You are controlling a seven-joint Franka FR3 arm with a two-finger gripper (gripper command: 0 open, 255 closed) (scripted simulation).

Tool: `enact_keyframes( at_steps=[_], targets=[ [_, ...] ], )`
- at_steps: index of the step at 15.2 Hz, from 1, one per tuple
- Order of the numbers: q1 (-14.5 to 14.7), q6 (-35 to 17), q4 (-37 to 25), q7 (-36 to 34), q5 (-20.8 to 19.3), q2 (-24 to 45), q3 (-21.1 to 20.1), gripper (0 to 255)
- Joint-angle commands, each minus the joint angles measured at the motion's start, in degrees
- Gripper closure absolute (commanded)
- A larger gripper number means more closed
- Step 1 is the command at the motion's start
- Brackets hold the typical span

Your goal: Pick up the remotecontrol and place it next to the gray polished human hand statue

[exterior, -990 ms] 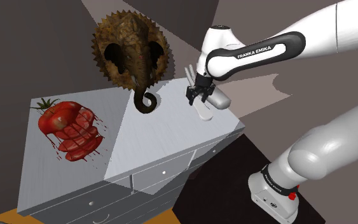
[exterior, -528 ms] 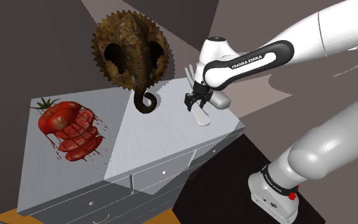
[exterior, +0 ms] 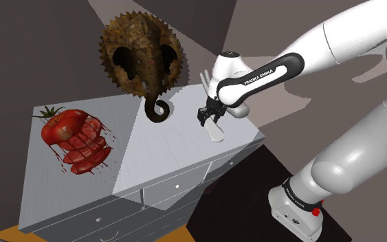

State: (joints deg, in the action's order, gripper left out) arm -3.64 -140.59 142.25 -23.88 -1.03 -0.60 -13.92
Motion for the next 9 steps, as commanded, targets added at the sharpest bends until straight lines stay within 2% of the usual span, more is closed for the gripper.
enact_keyframes(
  at_steps=[1, 3, 9],
  targets=[
    [-0.1, -1.6, 0.3, -0.3, -0.6, 1.3, 0.1, 255],
    [-0.1, -3.7, 0.6, -0.9, -1.4, 3.2, 0.1, 255],
    [-0.1, -3.7, 0.6, -0.9, -1.4, 3.2, 0.1, 255]
  ],
)
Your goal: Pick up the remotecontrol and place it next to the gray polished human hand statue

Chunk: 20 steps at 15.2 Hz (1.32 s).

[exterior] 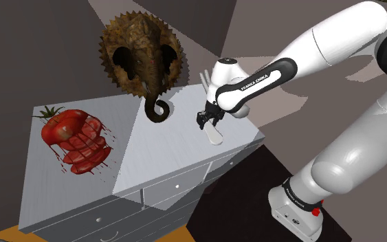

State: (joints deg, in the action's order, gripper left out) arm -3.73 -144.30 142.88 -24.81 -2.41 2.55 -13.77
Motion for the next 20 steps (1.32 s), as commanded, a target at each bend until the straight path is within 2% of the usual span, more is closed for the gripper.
enact_keyframes(
  at_steps=[1, 2, 3, 8, 12, 20],
  targets=[
    [0.0, 0.0, 0.0, 0.0, 0.0, 0.0, 0.0, 255],
    [0.0, 0.0, 0.0, 0.0, 0.0, 0.0, 0.0, 255],
    [0.0, 0.0, 0.0, 0.0, 0.0, 0.0, 0.0, 0],
    [0.0, 0.0, 0.0, 0.0, 0.0, 0.0, 0.0, 0],
    [0.1, 7.8, -1.8, 1.8, 2.5, -6.2, -0.2, 0],
    [0.1, 7.8, -1.8, 1.8, 2.5, -6.2, -0.2, 0]
  ],
)
